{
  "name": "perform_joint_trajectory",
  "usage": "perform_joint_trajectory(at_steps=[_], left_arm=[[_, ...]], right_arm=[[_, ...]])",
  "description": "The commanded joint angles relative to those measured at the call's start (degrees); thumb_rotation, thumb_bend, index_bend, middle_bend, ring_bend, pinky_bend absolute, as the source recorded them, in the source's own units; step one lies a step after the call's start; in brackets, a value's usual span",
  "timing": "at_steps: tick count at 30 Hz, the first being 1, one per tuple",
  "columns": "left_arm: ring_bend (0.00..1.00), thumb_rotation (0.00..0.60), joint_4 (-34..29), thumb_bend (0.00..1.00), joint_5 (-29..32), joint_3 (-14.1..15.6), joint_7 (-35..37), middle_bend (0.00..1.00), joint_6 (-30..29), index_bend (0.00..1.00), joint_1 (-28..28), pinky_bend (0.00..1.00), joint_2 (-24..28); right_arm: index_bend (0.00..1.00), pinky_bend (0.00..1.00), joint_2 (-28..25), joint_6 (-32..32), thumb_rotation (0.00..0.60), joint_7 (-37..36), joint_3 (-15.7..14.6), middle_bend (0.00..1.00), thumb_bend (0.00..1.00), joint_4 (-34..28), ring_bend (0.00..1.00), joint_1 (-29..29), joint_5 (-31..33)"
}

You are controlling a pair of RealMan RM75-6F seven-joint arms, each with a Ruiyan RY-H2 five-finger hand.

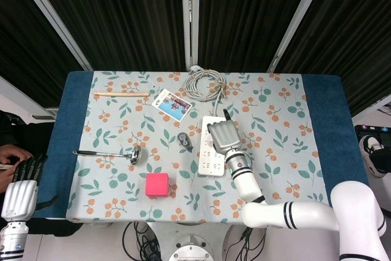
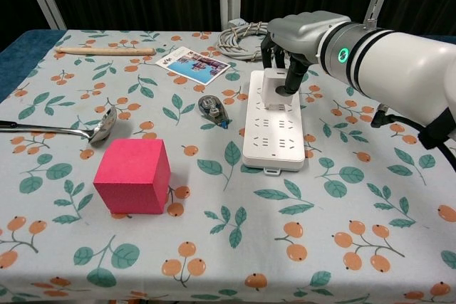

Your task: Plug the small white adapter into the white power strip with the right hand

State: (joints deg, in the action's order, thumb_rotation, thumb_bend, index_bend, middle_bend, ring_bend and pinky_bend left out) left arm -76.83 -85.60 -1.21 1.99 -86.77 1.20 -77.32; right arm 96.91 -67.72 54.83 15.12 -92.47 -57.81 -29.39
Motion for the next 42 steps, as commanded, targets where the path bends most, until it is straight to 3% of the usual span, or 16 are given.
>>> perform_joint_trajectory(at_steps=[1,20,31,42], left_arm=[[0.0,0.6,0.17,0.0,0.04,0.01,0.17,0.0,0.02,0.02,-0.02,0.0,-0.06],[0.0,0.6,1.69,0.0,0.14,0.01,1.48,0.0,0.27,0.02,0.05,0.0,-0.76],[0.0,0.6,3.19,0.0,-0.09,0.02,2.87,0.0,0.34,0.02,0.2,0.0,-1.29],[0.0,0.6,4.44,0.0,-0.04,0.09,4.06,0.0,0.26,0.02,0.06,0.0,-1.9]], right_arm=[[0.81,0.0,0.15,-0.15,0.6,-0.09,0.08,0.72,0.85,0.22,0.48,-0.13,0.21],[0.8,0.0,2.05,-1.77,0.6,2.09,-0.71,0.71,0.85,1.29,0.48,-1.41,1.66],[0.8,0.0,3.3,-5.34,0.6,5.31,-0.21,0.71,0.85,-0.15,0.49,-2.0,3.65],[0.8,0.0,4.94,-5.05,0.6,6.59,0.63,0.71,0.85,1.23,0.49,-2.92,4.99]])
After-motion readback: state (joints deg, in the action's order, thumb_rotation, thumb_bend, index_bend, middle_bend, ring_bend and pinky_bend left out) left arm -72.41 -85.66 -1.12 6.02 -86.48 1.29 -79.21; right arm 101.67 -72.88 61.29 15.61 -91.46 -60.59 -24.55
